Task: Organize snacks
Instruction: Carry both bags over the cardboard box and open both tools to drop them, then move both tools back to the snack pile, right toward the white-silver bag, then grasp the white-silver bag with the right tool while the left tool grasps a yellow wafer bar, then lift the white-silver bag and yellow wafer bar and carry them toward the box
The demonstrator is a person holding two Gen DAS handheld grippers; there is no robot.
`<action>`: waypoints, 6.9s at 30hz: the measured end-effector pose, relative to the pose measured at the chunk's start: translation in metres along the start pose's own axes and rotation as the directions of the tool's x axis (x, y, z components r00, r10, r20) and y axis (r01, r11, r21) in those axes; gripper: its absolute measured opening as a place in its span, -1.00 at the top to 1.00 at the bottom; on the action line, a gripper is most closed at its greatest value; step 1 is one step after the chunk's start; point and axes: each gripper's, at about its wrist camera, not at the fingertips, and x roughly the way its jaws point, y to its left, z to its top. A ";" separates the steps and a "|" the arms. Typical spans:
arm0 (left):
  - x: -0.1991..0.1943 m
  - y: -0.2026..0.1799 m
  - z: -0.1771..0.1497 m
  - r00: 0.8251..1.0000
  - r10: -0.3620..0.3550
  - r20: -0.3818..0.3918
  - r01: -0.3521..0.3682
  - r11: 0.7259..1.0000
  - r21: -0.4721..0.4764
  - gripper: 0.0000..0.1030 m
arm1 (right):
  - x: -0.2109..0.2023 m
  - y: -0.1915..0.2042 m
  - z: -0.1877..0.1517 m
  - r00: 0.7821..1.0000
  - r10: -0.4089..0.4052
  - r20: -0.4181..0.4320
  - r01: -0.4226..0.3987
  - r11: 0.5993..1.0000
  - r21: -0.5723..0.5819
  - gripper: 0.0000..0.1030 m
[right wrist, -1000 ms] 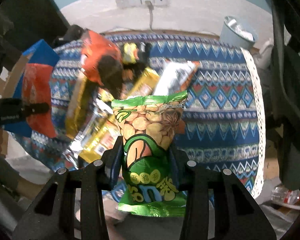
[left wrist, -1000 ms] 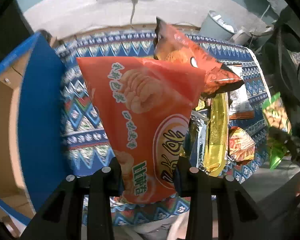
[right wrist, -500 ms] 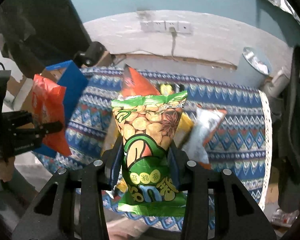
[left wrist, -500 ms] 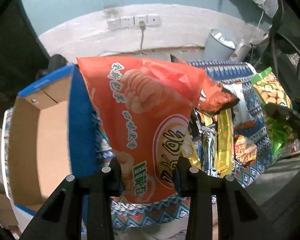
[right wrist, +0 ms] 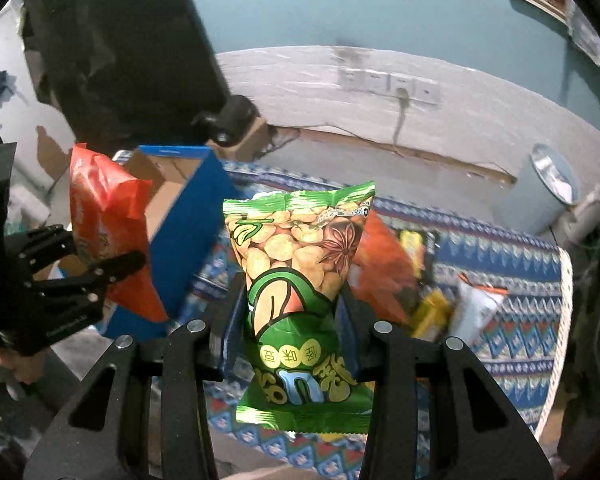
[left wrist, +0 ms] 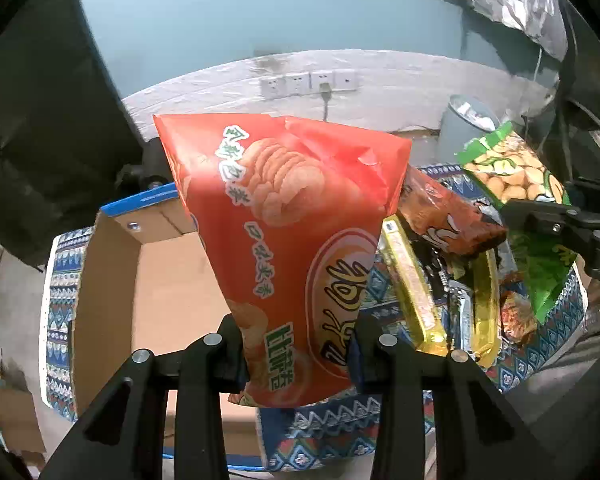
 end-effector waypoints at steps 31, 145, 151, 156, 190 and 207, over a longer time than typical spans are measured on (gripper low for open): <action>0.005 0.147 -0.027 0.993 0.114 -0.019 -0.115 0.965 -0.237 0.28 | 0.113 0.184 0.080 0.976 0.144 -0.165 -0.183 0.950 -0.253 0.23; 0.209 -0.124 0.009 0.926 -0.120 -0.357 0.113 0.993 -0.040 -0.47 | 0.110 -0.214 -0.095 0.916 -0.172 -0.362 0.285 0.915 0.287 -0.30; 0.208 -0.121 0.004 0.923 -0.157 -0.352 0.156 0.987 -0.031 0.31 | 0.113 -0.213 -0.093 0.914 -0.189 -0.360 0.293 0.921 0.258 0.20; 0.193 -0.121 0.003 0.941 -0.120 -0.316 0.126 0.992 -0.003 0.42 | 0.104 -0.208 -0.089 0.919 -0.198 -0.341 0.290 0.925 0.244 0.36; 0.051 -0.061 0.016 0.991 -0.118 -0.060 0.118 0.993 -0.007 0.91 | 0.020 -0.094 0.000 0.984 -0.162 -0.077 0.169 0.981 0.098 0.36; 0.114 -0.069 -0.014 0.961 -0.144 -0.237 0.157 0.987 0.036 -0.28 | 0.039 -0.060 0.005 0.988 -0.112 -0.105 0.118 0.992 0.052 0.36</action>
